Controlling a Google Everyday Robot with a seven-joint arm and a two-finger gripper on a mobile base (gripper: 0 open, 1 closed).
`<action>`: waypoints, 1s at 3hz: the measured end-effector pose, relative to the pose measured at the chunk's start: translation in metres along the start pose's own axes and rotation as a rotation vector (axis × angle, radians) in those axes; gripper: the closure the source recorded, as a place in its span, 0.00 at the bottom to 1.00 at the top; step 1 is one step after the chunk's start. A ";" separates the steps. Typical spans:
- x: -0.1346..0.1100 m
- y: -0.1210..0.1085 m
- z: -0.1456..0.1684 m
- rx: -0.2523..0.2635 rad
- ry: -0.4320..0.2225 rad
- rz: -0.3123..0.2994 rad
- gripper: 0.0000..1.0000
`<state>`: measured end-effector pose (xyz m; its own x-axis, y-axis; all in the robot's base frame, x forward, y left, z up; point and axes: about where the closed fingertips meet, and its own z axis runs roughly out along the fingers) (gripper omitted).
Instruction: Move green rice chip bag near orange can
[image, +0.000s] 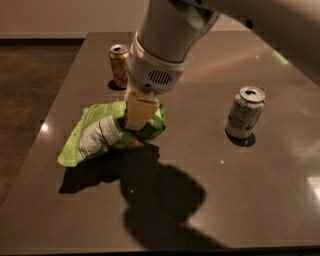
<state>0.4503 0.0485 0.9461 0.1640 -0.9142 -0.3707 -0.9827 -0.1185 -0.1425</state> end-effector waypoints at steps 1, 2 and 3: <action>-0.006 -0.039 0.012 0.016 -0.015 0.032 1.00; -0.014 -0.069 0.027 0.025 -0.032 0.027 1.00; -0.015 -0.098 0.040 0.032 -0.032 0.015 1.00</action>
Offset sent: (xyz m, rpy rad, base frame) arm 0.1089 0.0500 -0.0172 0.0611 -0.0192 -0.0267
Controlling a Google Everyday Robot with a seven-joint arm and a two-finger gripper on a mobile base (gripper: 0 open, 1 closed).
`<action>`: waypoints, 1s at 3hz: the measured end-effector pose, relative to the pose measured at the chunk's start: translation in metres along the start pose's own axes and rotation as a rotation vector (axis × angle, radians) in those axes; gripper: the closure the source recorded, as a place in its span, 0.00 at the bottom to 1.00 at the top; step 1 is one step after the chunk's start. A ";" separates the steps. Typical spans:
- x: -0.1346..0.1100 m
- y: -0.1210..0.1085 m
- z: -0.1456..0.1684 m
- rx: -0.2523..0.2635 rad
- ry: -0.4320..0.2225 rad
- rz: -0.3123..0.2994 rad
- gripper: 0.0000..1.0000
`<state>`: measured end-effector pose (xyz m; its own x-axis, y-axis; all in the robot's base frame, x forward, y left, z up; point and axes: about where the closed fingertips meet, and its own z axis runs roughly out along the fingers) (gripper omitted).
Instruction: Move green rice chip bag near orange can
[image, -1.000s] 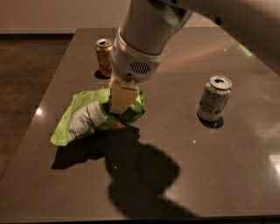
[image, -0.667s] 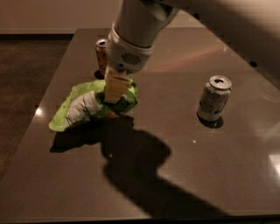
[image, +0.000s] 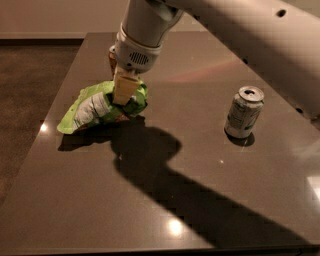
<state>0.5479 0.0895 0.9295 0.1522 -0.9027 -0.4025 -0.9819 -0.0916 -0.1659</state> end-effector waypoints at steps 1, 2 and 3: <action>0.009 -0.022 0.007 0.007 0.011 -0.003 0.83; 0.022 -0.038 0.013 0.016 0.033 0.000 0.59; 0.034 -0.049 0.018 0.024 0.048 0.009 0.37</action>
Offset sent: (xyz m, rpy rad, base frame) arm 0.0643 -0.0225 -0.0200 -0.0531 -0.0286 -0.0263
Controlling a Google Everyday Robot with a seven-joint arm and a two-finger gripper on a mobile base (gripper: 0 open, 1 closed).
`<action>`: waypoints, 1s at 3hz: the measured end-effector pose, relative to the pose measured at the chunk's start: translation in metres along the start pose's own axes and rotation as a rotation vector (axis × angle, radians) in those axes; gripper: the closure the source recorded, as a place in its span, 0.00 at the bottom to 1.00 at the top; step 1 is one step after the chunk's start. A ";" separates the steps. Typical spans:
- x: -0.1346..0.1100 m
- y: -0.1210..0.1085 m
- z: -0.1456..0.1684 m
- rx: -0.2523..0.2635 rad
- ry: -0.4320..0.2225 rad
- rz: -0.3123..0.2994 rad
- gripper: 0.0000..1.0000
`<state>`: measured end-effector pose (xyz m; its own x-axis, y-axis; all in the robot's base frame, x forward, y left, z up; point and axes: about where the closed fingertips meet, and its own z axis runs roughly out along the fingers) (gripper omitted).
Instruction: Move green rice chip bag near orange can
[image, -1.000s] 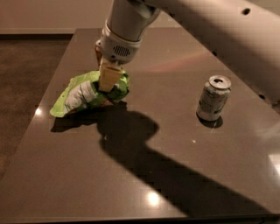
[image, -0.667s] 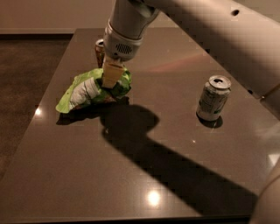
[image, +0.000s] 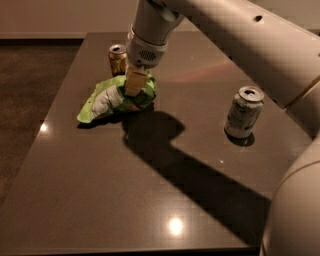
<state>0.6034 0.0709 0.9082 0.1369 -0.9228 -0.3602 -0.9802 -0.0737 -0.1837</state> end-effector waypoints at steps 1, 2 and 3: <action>-0.001 0.000 0.002 -0.001 0.000 -0.001 0.13; -0.001 0.000 0.003 -0.002 -0.001 -0.002 0.00; -0.001 0.000 0.004 -0.002 -0.001 -0.002 0.00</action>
Offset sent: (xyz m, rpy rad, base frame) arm 0.0004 0.0009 -0.0013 0.0000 0.0006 0.0009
